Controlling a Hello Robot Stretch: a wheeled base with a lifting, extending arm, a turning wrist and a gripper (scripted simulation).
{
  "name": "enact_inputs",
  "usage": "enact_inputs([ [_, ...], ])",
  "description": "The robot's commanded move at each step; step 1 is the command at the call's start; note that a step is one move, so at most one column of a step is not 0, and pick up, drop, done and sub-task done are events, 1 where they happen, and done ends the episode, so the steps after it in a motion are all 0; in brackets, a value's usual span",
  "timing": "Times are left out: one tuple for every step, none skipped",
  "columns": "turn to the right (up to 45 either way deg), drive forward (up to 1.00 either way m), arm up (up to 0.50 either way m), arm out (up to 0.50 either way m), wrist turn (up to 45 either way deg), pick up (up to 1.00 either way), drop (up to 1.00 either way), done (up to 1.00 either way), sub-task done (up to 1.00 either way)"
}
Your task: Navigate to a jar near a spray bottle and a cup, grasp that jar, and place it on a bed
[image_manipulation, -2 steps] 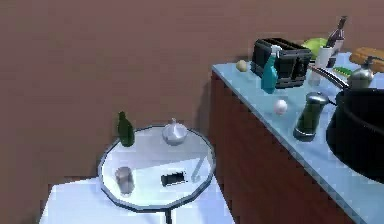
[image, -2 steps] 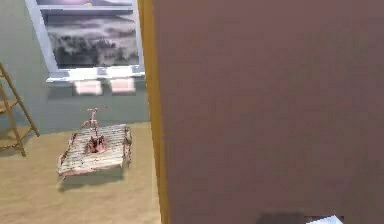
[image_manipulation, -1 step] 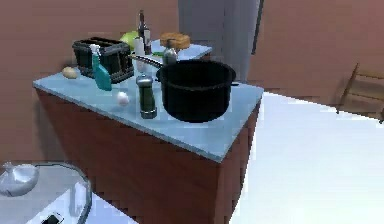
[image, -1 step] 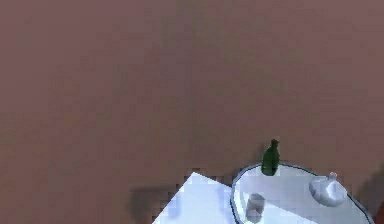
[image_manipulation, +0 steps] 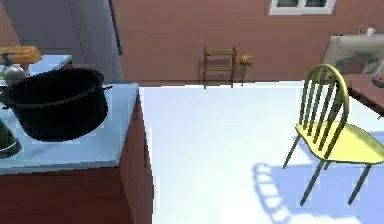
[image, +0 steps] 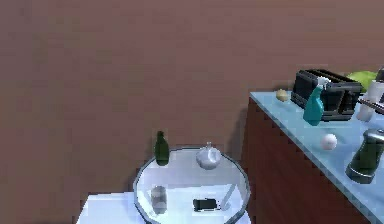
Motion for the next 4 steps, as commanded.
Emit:
enact_inputs([
  [0.0, 0.35, 0.00, 0.00, 0.0, 0.00, 0.00, 0.00, 0.00],
  [-45.0, 0.00, 0.00, 0.00, 0.0, 0.00, 0.00, 0.00, 0.00],
  [-33.0, 0.00, 0.00, 0.00, 0.0, 0.00, 0.00, 0.00, 0.00],
  [0.0, 0.00, 0.50, 0.00, 0.0, 0.00, 0.00, 0.00, 0.00],
])
